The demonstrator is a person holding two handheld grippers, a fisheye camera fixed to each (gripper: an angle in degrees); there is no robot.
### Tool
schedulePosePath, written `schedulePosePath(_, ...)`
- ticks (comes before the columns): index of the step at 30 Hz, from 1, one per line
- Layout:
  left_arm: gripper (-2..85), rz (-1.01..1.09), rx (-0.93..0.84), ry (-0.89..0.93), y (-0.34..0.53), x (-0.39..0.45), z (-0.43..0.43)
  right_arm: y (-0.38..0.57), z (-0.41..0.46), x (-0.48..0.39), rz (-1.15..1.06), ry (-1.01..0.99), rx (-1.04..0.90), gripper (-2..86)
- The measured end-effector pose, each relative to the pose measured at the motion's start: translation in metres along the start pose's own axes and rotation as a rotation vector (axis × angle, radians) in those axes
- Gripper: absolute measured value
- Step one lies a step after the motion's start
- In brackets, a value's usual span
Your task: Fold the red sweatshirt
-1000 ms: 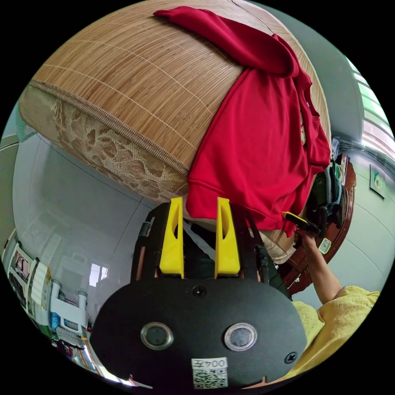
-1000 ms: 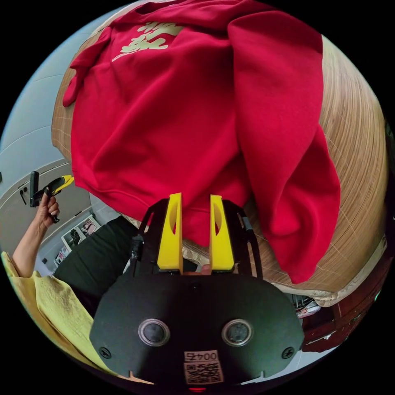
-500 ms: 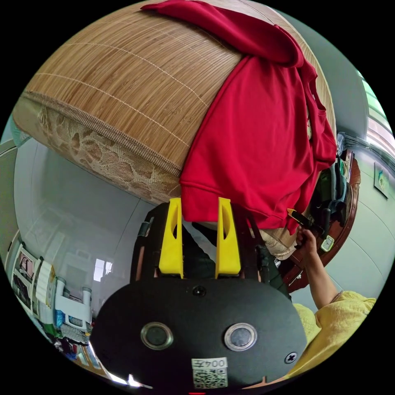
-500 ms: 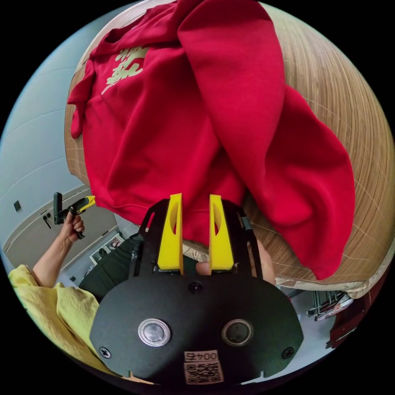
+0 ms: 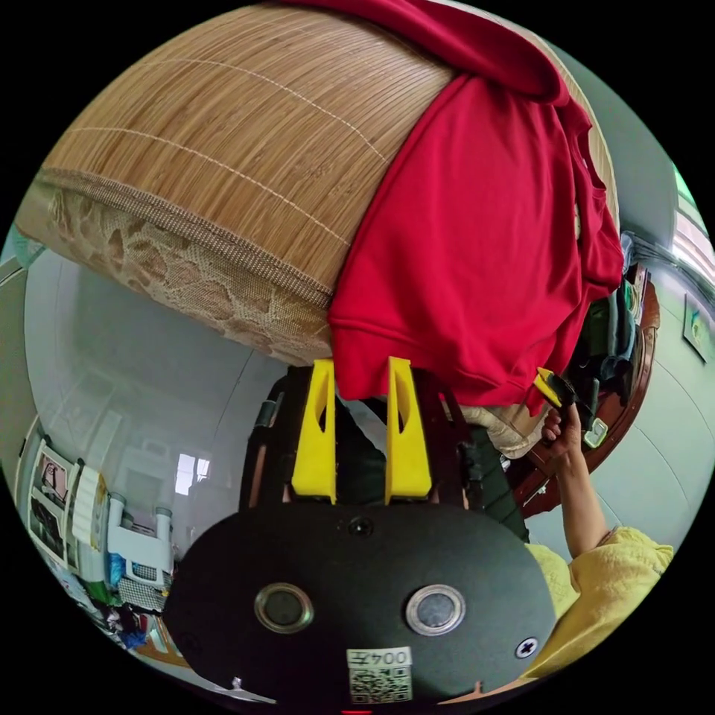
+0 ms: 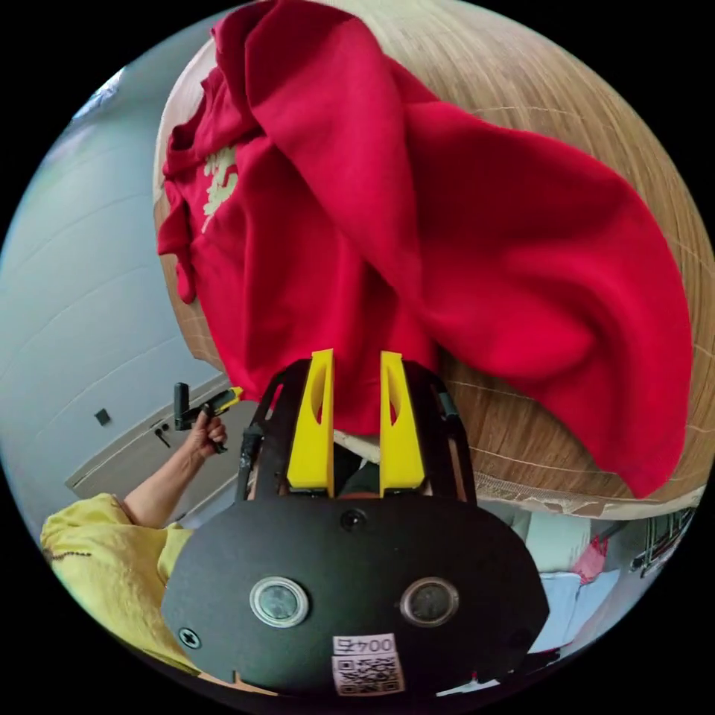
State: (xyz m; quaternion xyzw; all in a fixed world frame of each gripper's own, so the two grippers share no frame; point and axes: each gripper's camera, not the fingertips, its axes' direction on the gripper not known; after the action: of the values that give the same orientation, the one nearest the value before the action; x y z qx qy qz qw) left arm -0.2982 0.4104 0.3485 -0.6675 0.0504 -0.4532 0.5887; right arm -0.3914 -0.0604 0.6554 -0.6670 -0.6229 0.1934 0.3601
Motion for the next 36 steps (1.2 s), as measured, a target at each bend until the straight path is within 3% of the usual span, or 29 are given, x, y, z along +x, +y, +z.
schedulePosePath(4,4.8,0.065,-0.019,-0.018,-0.004,0.004,-0.004,0.050,-0.022,0.028,0.095,0.006,0.112,11.8)
schedulePosePath(7,3.9,0.116,-0.031,-0.037,-0.003,0.007,-0.010,0.068,-0.006,0.051,0.207,-0.012,0.089,12.9)
schedulePosePath(11,3.5,0.181,-0.017,-0.036,-0.001,0.010,-0.021,0.075,-0.006,0.055,0.261,-0.100,0.141,5.1)
schedulePosePath(14,3.4,0.240,0.067,0.023,0.001,0.013,-0.039,0.056,-0.042,0.003,0.084,-0.112,0.235,5.1)
schedulePosePath(16,3.4,0.256,0.145,0.050,-0.001,0.013,-0.054,0.022,-0.074,-0.064,-0.171,-0.012,0.256,6.9)
schedulePosePath(19,3.4,0.236,0.189,0.087,-0.014,0.007,-0.058,-0.012,-0.097,-0.089,-0.279,-0.010,0.233,8.8)
schedulePosePath(29,3.2,0.239,0.167,0.070,-0.046,-0.011,-0.026,0.091,-0.055,0.035,0.140,-0.488,0.249,11.4)
schedulePosePath(31,3.1,0.237,0.167,0.069,-0.042,-0.023,-0.020,0.112,-0.032,0.054,0.263,-0.692,0.287,12.5)
schedulePosePath(36,3.2,0.216,0.167,0.085,-0.028,-0.057,-0.005,0.122,0.007,0.064,0.409,-0.784,0.326,14.5)
